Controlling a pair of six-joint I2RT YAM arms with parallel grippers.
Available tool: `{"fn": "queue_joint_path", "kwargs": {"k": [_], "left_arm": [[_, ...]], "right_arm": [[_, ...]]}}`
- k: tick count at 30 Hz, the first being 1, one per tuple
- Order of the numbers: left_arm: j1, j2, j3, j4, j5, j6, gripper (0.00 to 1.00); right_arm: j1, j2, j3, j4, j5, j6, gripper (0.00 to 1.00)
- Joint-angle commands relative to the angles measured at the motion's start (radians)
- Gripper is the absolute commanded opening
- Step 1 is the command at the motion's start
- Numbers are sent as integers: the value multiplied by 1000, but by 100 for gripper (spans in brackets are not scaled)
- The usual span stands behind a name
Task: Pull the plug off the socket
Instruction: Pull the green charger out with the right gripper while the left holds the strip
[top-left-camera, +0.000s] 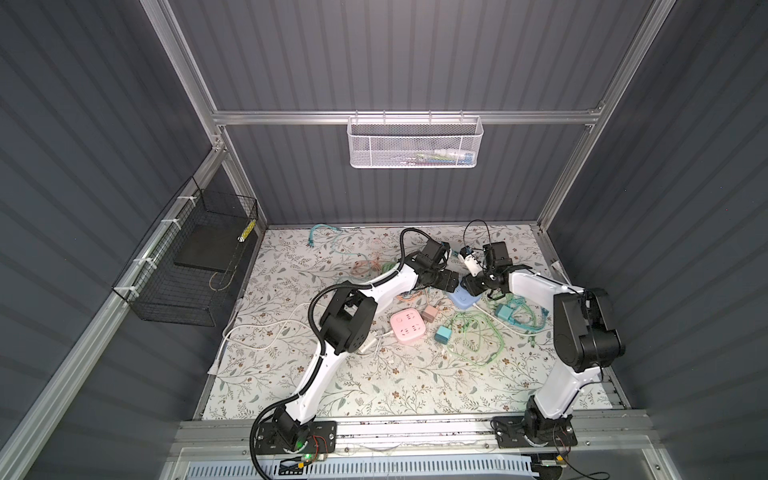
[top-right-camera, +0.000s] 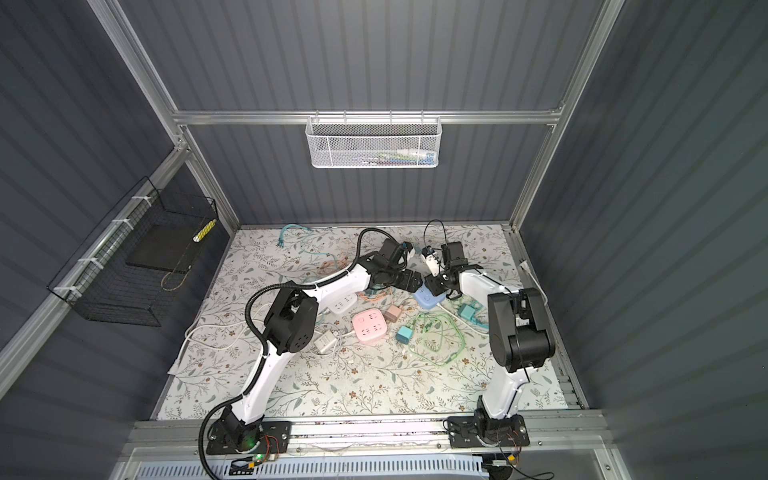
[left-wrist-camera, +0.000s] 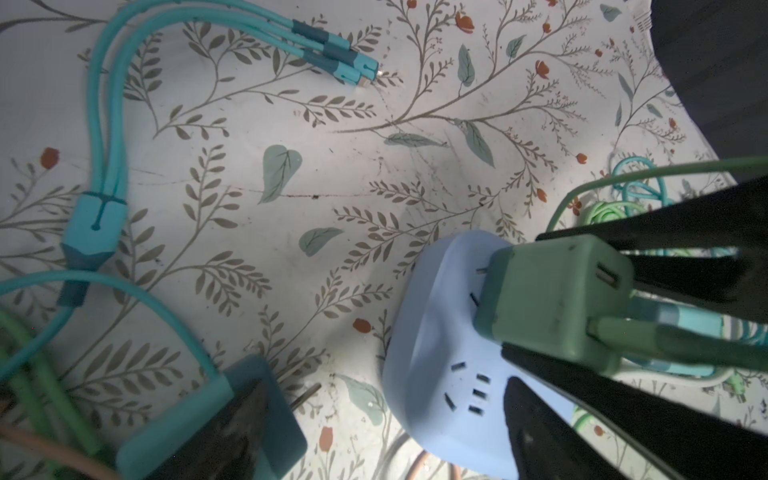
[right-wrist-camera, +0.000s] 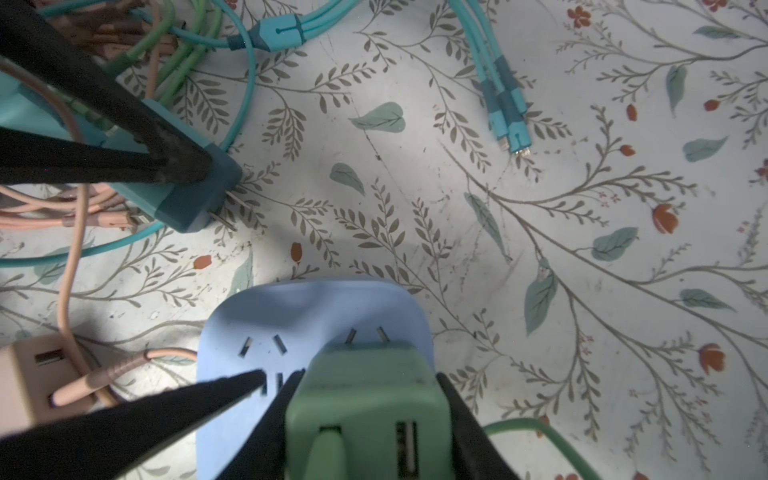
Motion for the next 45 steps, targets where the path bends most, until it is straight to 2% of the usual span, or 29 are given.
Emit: {"fn": "queue_joint_path", "kwargs": {"k": [1,8,12,28,38,45], "left_arm": [[-8,35,23,-82,-11,33,86],[-20,42,26,-76,-25,69,80],[-22,67,53,-96,-17,72,71],[-21,168,193,-209,-2,19,70],[-19,203,218,-209,22,-18,59],[-18,225,227,-234,10,-22,56]], "right_arm": [[-3,-44,-5,26,-34,17,28],[-12,-39,7,10,-70,19,28],[-15,-48,2,14,-77,26,27],[-16,-69,-26,16,-94,34,25],[-16,-89,-48,34,-86,36,25],[-24,-91,-24,27,-113,70,25]]}}
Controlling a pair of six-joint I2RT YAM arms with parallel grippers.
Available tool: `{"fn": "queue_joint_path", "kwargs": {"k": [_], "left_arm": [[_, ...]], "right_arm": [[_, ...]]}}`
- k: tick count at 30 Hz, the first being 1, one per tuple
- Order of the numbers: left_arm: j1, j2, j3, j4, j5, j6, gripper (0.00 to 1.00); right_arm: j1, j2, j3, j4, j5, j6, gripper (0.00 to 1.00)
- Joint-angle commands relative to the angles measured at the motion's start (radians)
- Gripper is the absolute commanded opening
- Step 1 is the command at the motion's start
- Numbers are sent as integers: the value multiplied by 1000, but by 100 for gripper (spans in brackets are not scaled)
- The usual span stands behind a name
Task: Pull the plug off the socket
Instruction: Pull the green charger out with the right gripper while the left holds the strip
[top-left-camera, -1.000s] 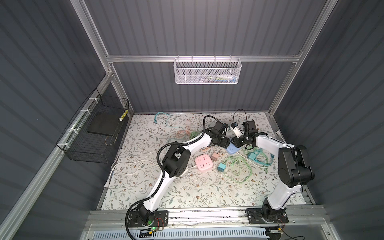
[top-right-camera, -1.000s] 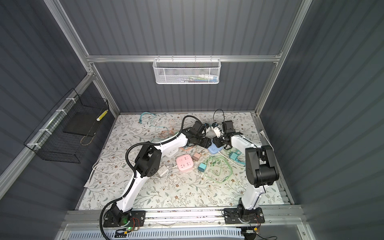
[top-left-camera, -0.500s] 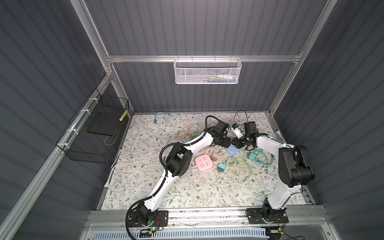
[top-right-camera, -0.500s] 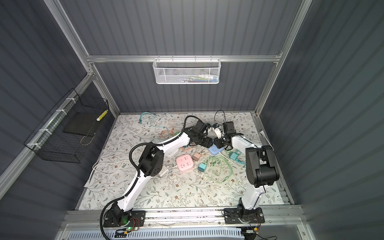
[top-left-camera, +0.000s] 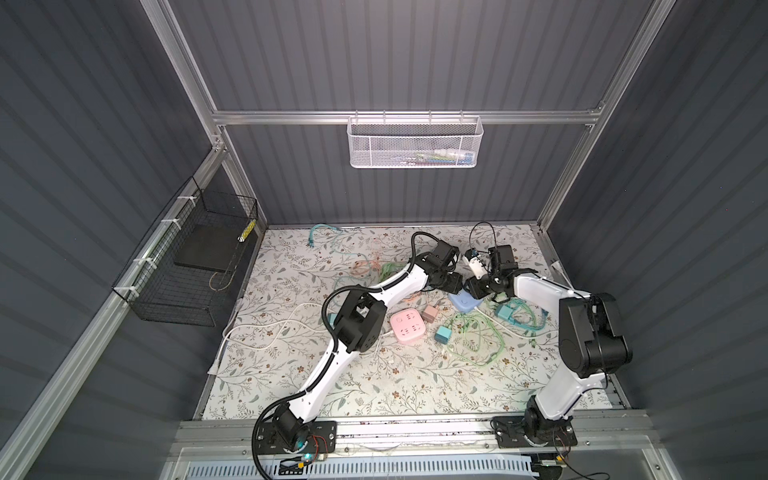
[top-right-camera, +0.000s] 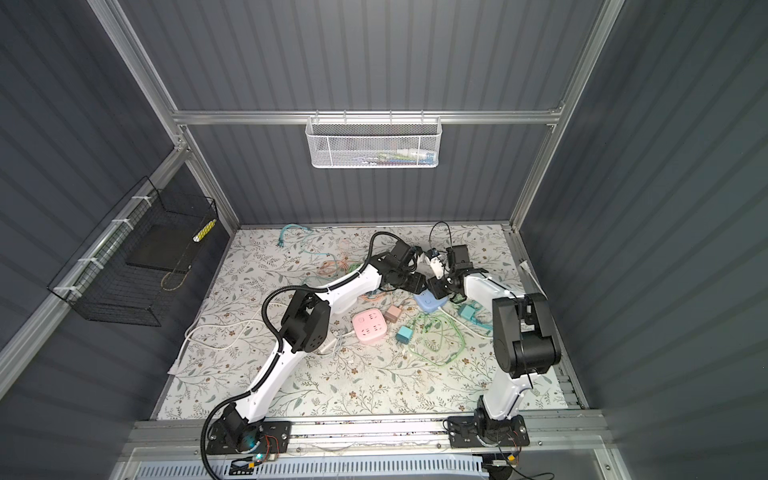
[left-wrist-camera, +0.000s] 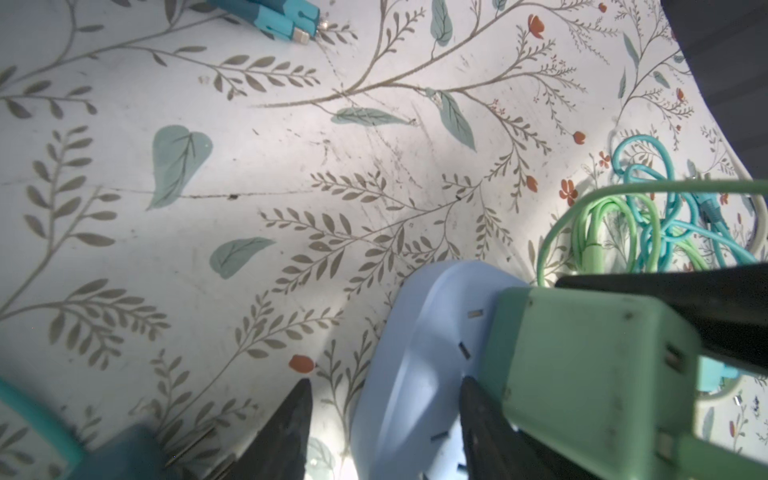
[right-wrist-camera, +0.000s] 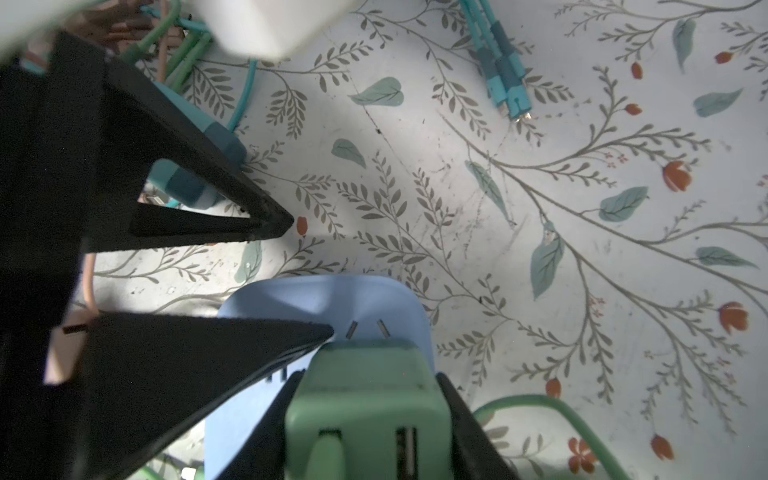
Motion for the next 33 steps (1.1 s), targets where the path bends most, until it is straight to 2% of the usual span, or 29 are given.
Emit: {"fn": "queue_joint_path", "kwargs": {"k": [1,13,19,21,24,33], "left_arm": [[0,68,-12,-95,-32,-6,56],[0,38,-66,-56,-30,-9,57],[1,-18,-155,62,14,-36,61],[0,-32,-172,86,19,-46,63],[1,-52,-196,123,20,-55,68],[0,-102,-250,199,17,-56,82]], "right_arm": [[3,-48,30,25,-68,32,25],[-35,-56,32,15,-60,68,25],[-98,-75,14,36,-101,136,27],[-125,-67,20,26,-114,169,28],[-160,-48,41,-4,-201,206,27],[-200,-14,65,-40,-245,269,27]]}}
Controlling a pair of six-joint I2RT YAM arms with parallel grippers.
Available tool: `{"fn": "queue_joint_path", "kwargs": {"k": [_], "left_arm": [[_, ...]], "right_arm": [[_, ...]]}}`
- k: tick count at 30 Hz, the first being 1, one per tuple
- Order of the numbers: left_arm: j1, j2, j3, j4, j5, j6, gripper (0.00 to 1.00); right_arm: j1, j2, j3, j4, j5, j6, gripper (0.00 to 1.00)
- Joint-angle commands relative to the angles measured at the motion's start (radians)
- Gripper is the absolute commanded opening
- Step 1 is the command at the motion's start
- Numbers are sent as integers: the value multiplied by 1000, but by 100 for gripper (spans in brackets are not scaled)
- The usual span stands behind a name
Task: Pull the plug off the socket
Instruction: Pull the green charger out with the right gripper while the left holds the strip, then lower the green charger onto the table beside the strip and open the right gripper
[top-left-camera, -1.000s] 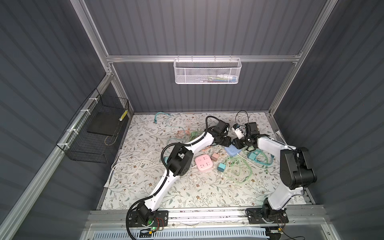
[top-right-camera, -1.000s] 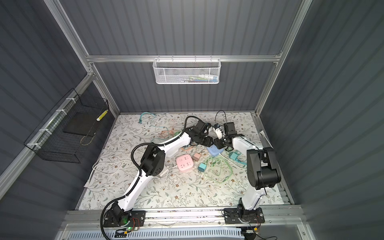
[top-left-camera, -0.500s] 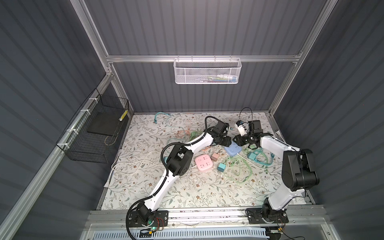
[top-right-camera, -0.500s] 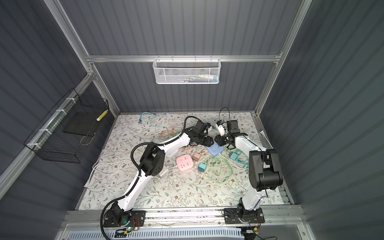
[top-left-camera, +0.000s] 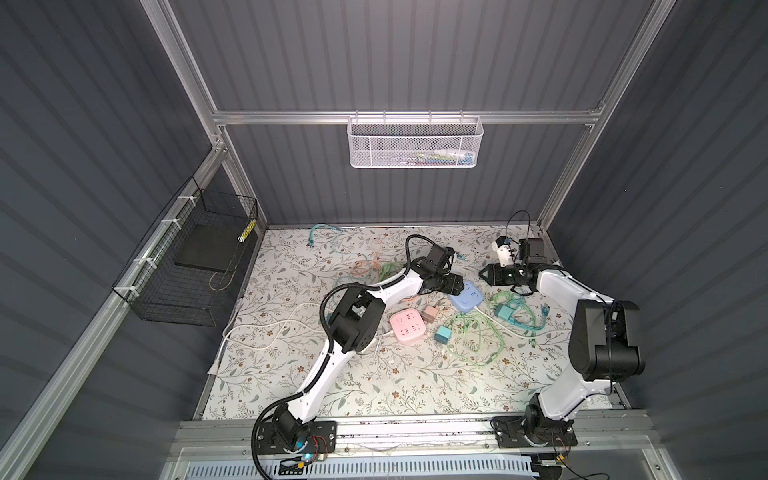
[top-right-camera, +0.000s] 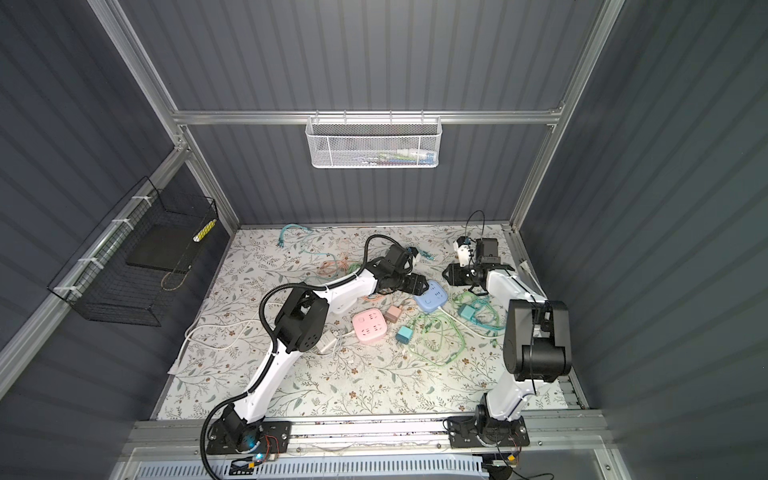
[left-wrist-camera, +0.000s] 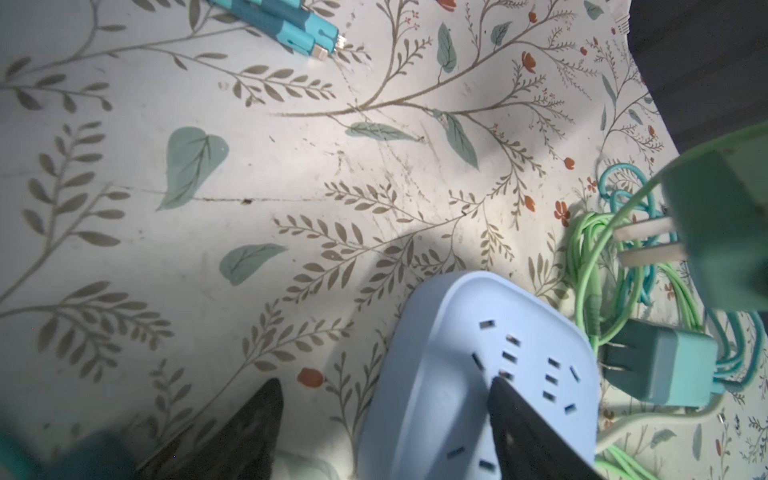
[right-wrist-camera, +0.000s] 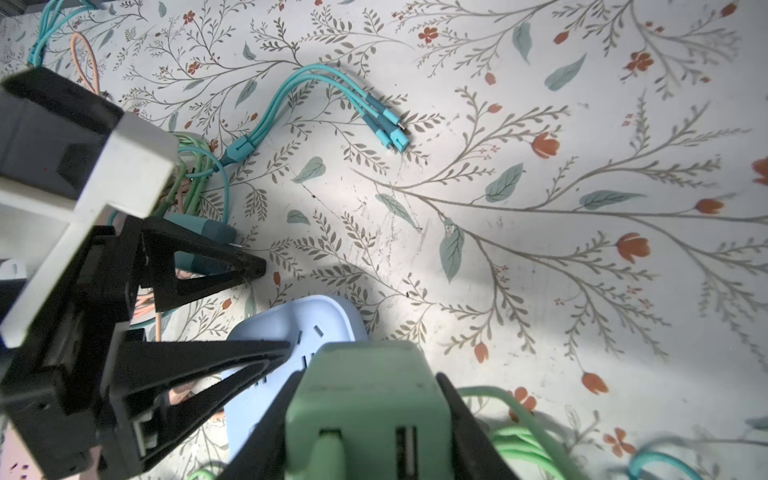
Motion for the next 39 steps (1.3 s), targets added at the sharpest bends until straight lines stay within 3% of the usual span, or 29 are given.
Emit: {"fn": "queue_joint_path", "kwargs": {"k": [1,11,23,31,39], "left_arm": [[-2,-35,-43,-24,-9,3,82],[-2,-81,-88,36,-2,3,90],[-1,-111,-114,59,-2,3,91],[-2,-134,-121,58,-15,13,92],[-2,-144,-125,54,-24,15,92]], "right_arm": [[-12,20,27,-30,-49,46,27],[-68,60,63,-76,-112,110,27],[-104,131,110,-151,-182,160,31],[-120,162,128,-221,-146,201,41],[-123,154,129,-248,-134,213,57]]}}
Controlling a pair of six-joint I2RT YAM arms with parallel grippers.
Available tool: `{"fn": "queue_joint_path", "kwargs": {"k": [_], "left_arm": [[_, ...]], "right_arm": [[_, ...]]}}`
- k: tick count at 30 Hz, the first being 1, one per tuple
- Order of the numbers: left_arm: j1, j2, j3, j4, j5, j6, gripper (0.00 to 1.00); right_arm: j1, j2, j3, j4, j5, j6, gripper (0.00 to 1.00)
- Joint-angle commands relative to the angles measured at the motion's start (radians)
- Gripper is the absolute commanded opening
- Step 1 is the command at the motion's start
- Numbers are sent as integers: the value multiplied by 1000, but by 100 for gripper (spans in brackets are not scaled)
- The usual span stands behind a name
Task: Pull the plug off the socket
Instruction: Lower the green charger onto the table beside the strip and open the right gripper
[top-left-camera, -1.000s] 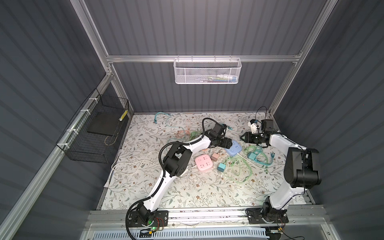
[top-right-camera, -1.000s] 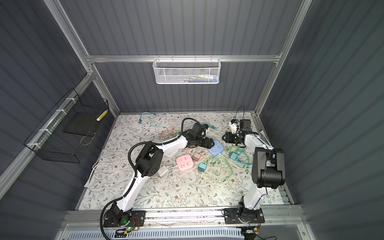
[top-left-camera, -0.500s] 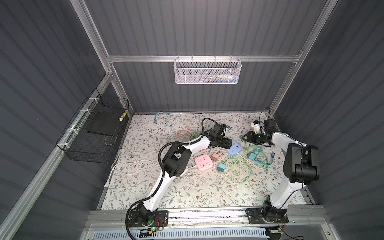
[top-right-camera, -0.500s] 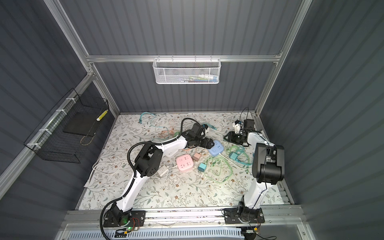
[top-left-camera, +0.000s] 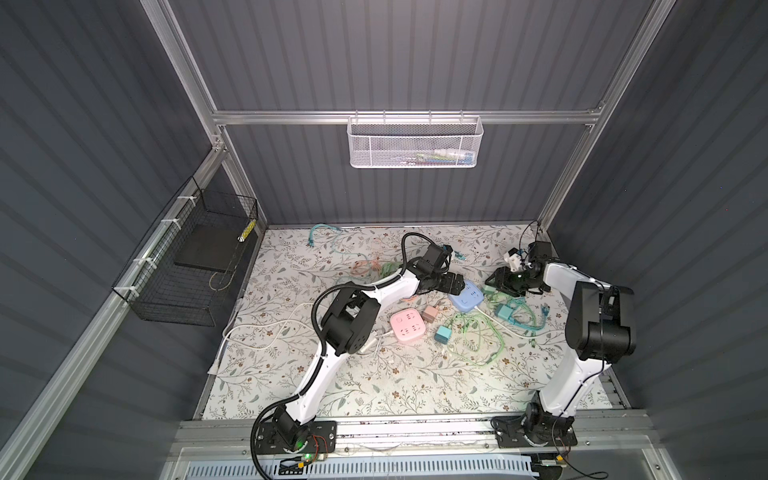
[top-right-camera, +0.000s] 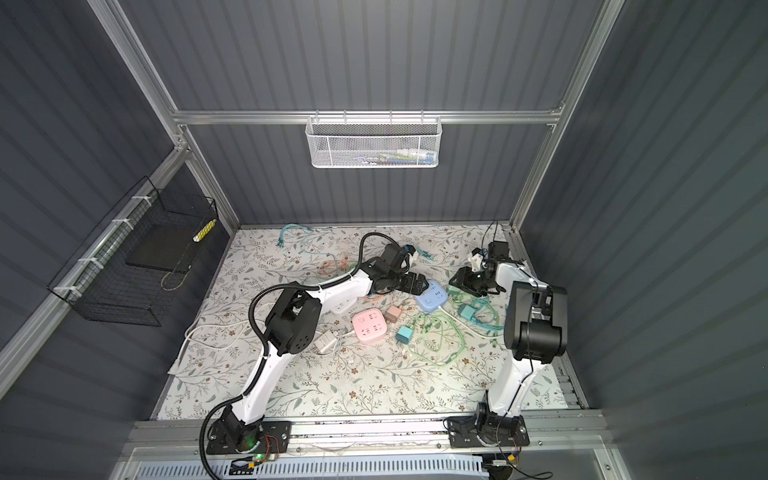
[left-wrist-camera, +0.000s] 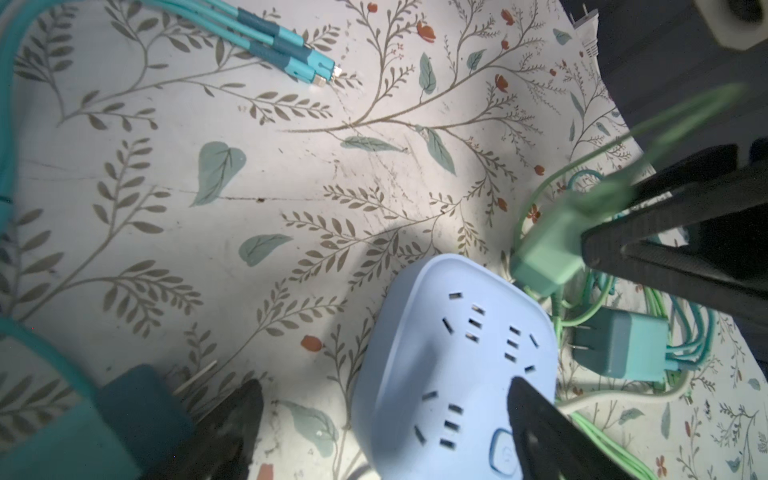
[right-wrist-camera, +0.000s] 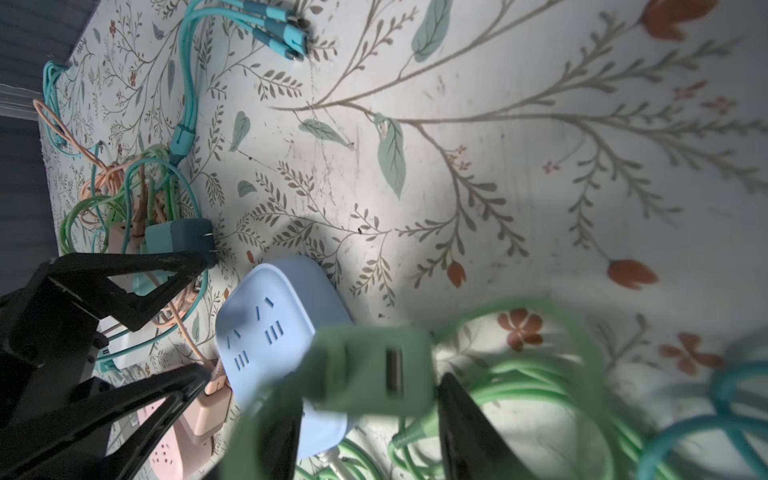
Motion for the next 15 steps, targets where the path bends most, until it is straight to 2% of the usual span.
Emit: {"fn": "queue_joint_path", "kwargs": {"k": [1,5,9,15], "left_arm": [[-3,-44,-12,-11,-10,14,92],[-3,-52,-20,-7,-16,16,93],[-2,-61,-28,-4,-21,17,94],[-3,-82,-44,5,-33,24,95]], "right_arm": [[-4,-7,23,-28,9,11,59],[-8,-14,21,-29,14,20,73],[-9,-43,0,-14,18,30,77],[-8,-119,-49,31,40,30,89]]}}
